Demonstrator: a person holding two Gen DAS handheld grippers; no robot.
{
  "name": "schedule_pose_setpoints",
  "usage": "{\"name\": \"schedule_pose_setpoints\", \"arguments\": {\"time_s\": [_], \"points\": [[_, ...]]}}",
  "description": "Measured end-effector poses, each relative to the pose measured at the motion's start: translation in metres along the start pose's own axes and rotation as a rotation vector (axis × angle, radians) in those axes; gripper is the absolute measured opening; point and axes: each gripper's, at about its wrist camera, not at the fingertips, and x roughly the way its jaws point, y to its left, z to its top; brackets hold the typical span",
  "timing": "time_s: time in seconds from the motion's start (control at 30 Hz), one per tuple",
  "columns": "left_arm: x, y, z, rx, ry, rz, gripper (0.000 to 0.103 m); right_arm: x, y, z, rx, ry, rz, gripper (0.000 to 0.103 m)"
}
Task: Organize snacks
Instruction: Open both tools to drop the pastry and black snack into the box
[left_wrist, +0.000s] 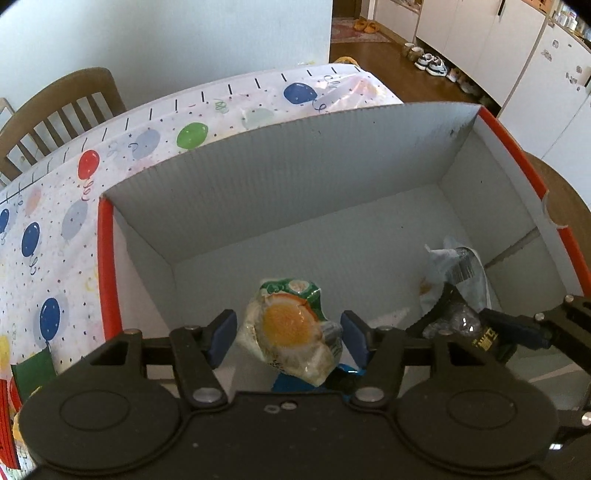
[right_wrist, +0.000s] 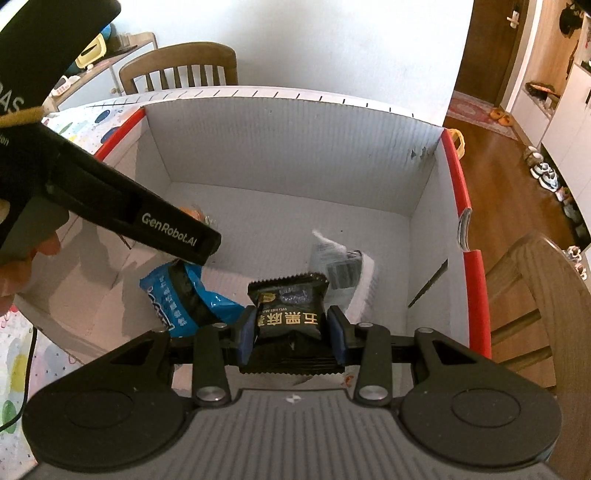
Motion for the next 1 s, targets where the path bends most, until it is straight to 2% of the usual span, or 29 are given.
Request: {"name": "schedule_pose_setpoints", "arguments": {"time_s": [0.1,0.17,0.2,0.33,0.4,0.47,0.6,0.67,1.0], "points": [[-0.004,-0.001,-0.001,0.003,-0.013,0.015,0.065,-0.004,-0.004,-0.001,0.008,-0.011,0.008,0.045],[-0.008,-0.002,0.000,-0.003,-0.024,0.009,0.075,-0.009,-0.006,-0.002,0.013,-0.026,0.011,0.050],[-0.011,-0.002,0.000,-0.006,-0.033,0.009,0.076,-0.010,-0.008,0.000,0.014,-0.030,0.014,0.051],[-0.024,-0.003,-0.003,-0.010,-0.057,0.002,0.076,-0.023,-0.012,0.000,0.018,-0.052,0.024,0.052],[-0.032,-0.002,-0.005,-0.016,-0.073,-0.002,0.076,-0.031,-0.014,-0.001,0.027,-0.068,0.030,0.057],[-0.040,0.000,-0.008,-0.021,-0.091,-0.003,0.078,-0.040,-0.016,-0.001,0.032,-0.089,0.037,0.067],[-0.058,0.004,-0.016,-0.036,-0.128,-0.011,0.079,-0.060,-0.015,-0.001,0.035,-0.123,0.066,0.069],[-0.066,0.007,-0.021,-0.049,-0.145,-0.017,0.080,-0.070,-0.013,-0.001,0.040,-0.142,0.076,0.074],[-0.110,0.026,-0.053,-0.076,-0.229,-0.058,0.084,-0.108,0.013,0.001,0.018,-0.221,0.096,0.076]]}}
